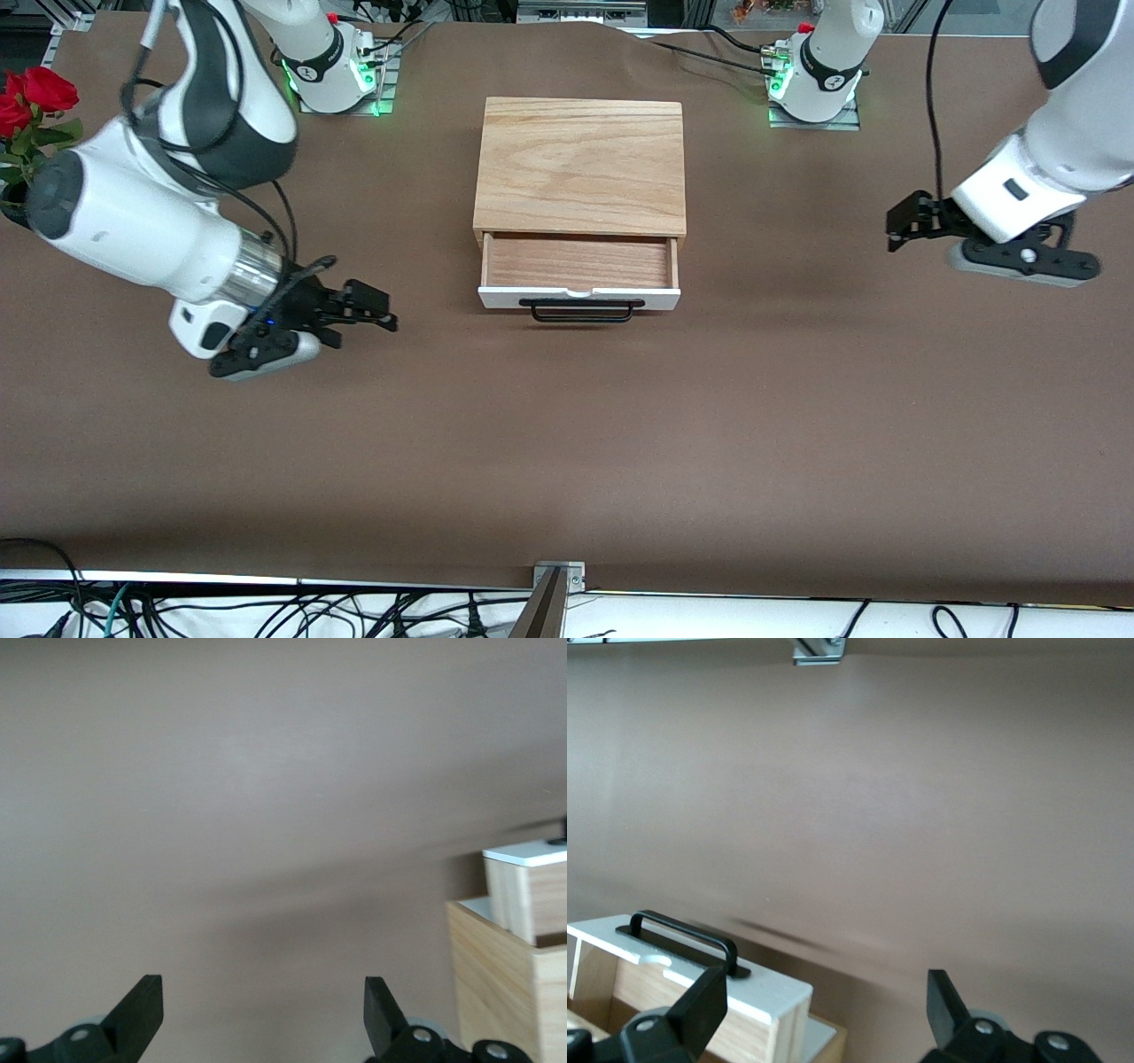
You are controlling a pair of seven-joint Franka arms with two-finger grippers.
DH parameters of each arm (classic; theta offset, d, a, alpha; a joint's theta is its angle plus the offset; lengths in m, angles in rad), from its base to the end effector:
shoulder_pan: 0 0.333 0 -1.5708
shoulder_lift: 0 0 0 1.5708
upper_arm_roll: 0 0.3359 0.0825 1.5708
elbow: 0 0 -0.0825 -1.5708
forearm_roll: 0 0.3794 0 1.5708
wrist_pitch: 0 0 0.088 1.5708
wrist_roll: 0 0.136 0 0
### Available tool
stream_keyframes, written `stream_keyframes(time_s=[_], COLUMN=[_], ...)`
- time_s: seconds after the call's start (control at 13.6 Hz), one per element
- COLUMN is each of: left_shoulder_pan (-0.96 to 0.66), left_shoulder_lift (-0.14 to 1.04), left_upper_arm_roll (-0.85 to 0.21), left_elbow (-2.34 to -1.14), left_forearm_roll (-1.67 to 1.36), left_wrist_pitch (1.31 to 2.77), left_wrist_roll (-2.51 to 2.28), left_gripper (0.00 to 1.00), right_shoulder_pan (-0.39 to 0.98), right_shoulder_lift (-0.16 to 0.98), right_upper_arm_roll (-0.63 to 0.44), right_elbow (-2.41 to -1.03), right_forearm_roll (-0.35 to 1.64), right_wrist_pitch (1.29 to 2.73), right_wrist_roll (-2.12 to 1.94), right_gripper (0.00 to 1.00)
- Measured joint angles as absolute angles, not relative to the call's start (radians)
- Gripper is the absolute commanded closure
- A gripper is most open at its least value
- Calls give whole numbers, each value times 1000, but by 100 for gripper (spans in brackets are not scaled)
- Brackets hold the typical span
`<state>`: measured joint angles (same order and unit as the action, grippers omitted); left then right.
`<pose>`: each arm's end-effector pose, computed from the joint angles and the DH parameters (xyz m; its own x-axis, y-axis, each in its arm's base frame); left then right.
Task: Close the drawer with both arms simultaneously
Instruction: 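Move both grippers toward the white drawer front from either side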
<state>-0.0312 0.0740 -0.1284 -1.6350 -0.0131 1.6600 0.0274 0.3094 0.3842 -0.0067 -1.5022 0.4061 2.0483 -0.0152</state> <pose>0.5681 -0.0908 0.5515 0.9816 -0.1847 -0.0478 -0.1837 -0.9827 0.0238 0.6580 0.2394 0.4603 0.9824 0.1321 0.1318 0.1725 -0.9124 -0.3713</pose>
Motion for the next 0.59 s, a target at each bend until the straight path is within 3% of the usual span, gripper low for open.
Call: stream_keyframes(time_s=[0.59], left_shoulder_pan=[-159], left_shoulder_lift=[297], left_upper_arm_roll=[-154], left_elbow=[-1620], left_forearm_roll=[-205], left_wrist_pitch=[1905], left_wrist_roll=[23], left_gripper=[0], right_shoulder_pan=[369], right_shoulder_lift=[584], right_upper_arm_roll=[64], right_elbow=[-1481], right_forearm_roll=[414], right_wrist_pitch=[2304], right_wrist_roll=[-12], right_gripper=[0])
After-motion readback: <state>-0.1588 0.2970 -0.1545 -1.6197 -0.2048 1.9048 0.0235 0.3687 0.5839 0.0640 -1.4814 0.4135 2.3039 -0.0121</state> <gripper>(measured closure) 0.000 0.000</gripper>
